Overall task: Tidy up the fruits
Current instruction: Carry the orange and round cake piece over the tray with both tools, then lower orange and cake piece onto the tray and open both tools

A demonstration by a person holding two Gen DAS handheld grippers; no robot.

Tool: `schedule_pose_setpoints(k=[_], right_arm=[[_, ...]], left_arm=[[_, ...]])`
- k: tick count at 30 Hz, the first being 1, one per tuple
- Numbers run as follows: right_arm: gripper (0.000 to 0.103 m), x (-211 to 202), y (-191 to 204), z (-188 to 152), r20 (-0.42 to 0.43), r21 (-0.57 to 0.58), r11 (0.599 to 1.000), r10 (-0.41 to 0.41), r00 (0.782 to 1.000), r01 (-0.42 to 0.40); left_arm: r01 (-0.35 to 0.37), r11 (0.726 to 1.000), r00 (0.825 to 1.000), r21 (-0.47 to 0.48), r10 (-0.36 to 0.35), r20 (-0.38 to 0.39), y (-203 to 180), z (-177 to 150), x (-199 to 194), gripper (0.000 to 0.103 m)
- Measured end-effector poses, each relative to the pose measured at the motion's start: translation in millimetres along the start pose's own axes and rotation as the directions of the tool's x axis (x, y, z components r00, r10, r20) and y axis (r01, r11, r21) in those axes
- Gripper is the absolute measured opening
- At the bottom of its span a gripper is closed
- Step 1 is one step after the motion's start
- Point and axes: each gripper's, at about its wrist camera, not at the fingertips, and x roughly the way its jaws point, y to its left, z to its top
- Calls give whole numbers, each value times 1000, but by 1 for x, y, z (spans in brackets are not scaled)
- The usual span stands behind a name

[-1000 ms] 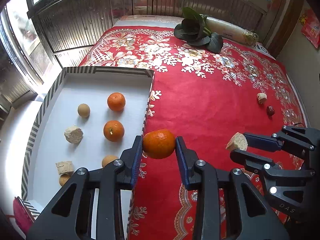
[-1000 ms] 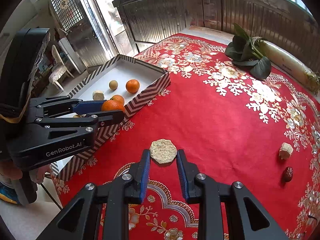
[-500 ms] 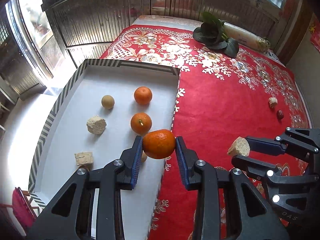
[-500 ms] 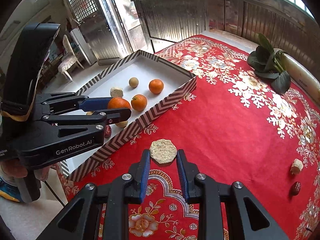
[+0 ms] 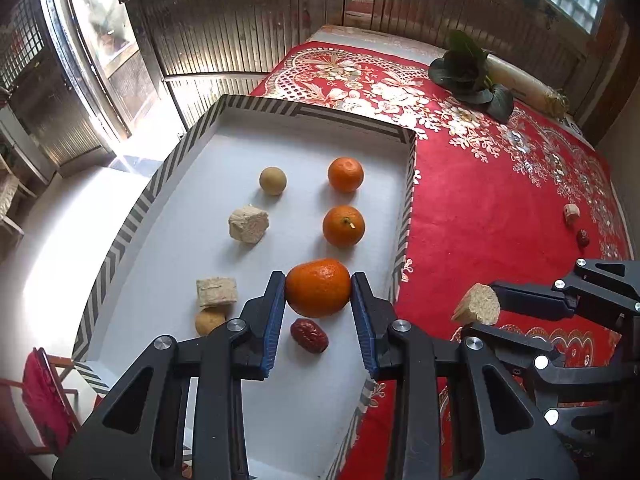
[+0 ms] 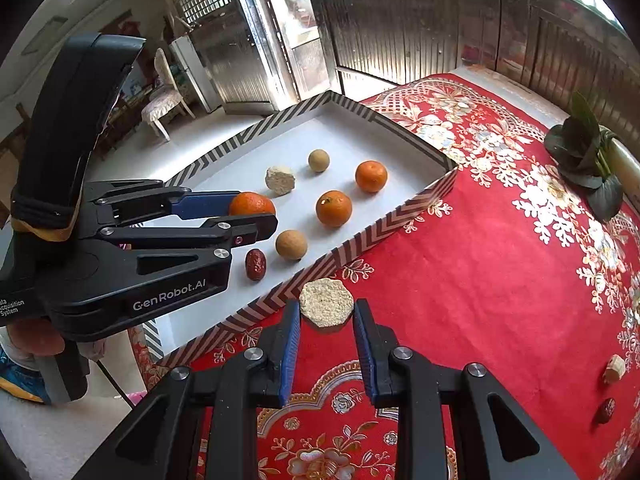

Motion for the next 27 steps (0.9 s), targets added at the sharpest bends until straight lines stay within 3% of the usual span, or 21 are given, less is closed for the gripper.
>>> schedule_pose_setpoints(k=[16,27], right_arm=[[26,23,41,14,-41,-108,991,75,996,-79],[26,46,66,18,-91,-159,976,135,987,-148]], left_arm=[[-62,994,998,-88,61,-12,40,-17,-6,32],[-85,978,996,-193,77,-50,89,-40,-12,32]])
